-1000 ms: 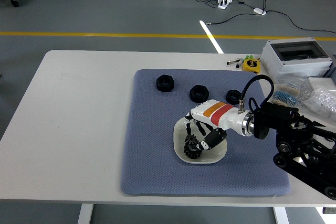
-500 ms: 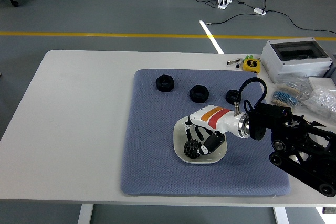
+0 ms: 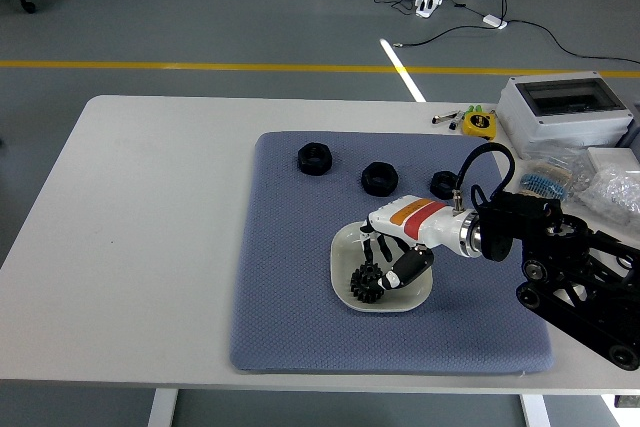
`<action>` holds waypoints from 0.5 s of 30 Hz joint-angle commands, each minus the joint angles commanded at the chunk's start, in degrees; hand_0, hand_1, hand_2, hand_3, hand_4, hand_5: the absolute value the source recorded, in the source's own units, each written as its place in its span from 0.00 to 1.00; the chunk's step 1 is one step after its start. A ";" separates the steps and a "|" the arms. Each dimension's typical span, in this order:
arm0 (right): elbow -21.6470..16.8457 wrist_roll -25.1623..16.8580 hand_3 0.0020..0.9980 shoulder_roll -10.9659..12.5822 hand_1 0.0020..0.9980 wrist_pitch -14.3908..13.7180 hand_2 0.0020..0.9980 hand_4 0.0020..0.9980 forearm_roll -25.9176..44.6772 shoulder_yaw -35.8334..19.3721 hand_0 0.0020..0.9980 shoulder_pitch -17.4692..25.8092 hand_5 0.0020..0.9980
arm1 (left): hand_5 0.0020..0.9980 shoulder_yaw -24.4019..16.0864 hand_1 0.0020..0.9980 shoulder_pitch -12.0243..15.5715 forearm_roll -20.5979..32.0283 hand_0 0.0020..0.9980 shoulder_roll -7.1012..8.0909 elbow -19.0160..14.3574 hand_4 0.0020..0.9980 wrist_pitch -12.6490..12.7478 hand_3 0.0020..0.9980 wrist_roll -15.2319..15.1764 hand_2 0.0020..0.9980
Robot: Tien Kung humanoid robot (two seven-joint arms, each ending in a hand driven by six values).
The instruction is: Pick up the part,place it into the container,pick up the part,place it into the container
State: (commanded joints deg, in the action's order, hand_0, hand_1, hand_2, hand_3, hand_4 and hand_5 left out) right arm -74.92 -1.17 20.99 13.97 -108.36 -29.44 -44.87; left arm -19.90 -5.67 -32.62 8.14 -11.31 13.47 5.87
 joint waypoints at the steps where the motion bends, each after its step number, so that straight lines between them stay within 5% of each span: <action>1: -0.10 -0.07 0.50 0.06 0.23 0.21 0.40 0.93 -0.14 -0.12 0.04 0.05 0.34 | 0.64 -0.04 0.62 0.00 -0.09 0.71 0.00 0.00 0.68 -0.02 0.58 0.02 0.68; 15: -3.97 -0.08 0.53 1.87 0.24 2.42 0.41 0.99 -2.42 -8.05 0.04 2.25 0.35 | 0.64 -0.40 0.62 0.26 -0.57 0.71 -0.04 0.03 0.68 -0.12 0.58 0.16 0.67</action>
State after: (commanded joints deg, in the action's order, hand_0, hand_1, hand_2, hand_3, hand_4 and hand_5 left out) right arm -78.90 -1.25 22.87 16.39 -110.78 -37.49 -42.62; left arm -20.30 -5.41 -33.19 8.10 -11.28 13.36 6.03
